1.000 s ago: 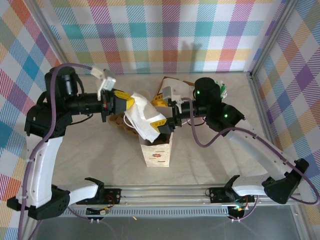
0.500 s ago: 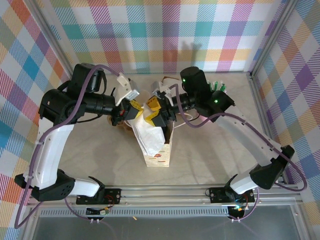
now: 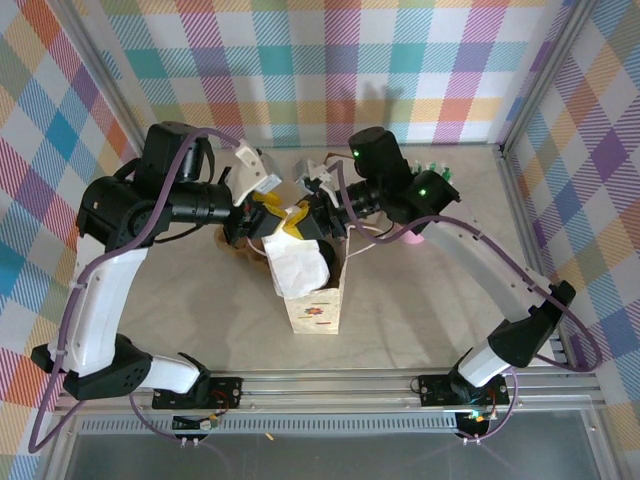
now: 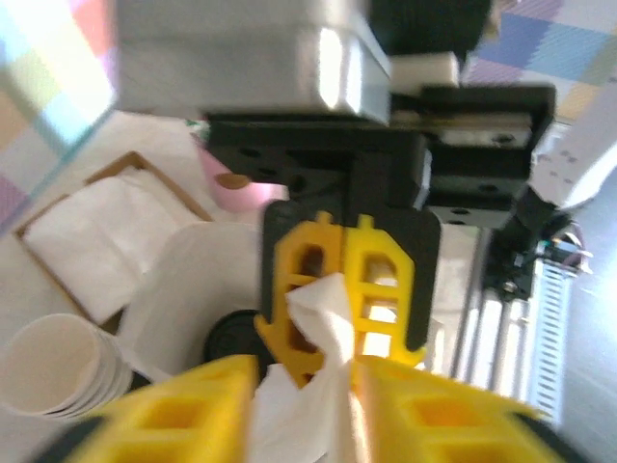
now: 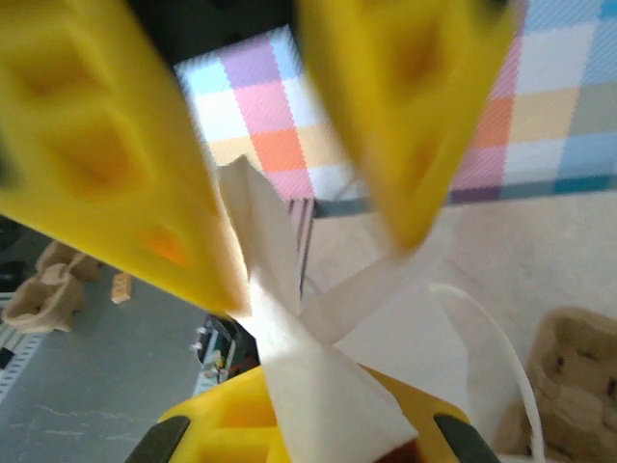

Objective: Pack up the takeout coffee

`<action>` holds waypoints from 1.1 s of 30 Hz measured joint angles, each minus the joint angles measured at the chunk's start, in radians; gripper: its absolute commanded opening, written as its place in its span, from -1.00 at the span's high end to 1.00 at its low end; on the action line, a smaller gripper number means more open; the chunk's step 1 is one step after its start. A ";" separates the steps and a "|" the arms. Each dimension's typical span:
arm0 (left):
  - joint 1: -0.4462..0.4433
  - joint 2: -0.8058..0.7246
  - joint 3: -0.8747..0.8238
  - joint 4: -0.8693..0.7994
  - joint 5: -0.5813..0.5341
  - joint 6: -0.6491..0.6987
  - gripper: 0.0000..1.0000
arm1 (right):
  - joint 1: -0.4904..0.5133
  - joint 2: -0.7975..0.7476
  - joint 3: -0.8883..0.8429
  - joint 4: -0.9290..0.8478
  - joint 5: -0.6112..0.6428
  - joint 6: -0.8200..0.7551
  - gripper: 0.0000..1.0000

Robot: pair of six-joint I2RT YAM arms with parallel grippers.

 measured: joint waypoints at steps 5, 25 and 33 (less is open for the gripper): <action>0.000 -0.135 -0.144 0.167 -0.146 -0.022 -1.00 | -0.006 -0.076 -0.143 0.079 0.133 0.009 1.00; 0.000 -0.241 -0.306 0.378 -0.273 -0.086 -0.99 | -0.006 -0.196 -0.314 0.300 0.277 0.066 1.00; 0.000 -0.259 -0.311 0.385 -0.288 -0.085 -0.98 | 0.001 -0.238 -0.452 0.311 0.168 0.120 0.92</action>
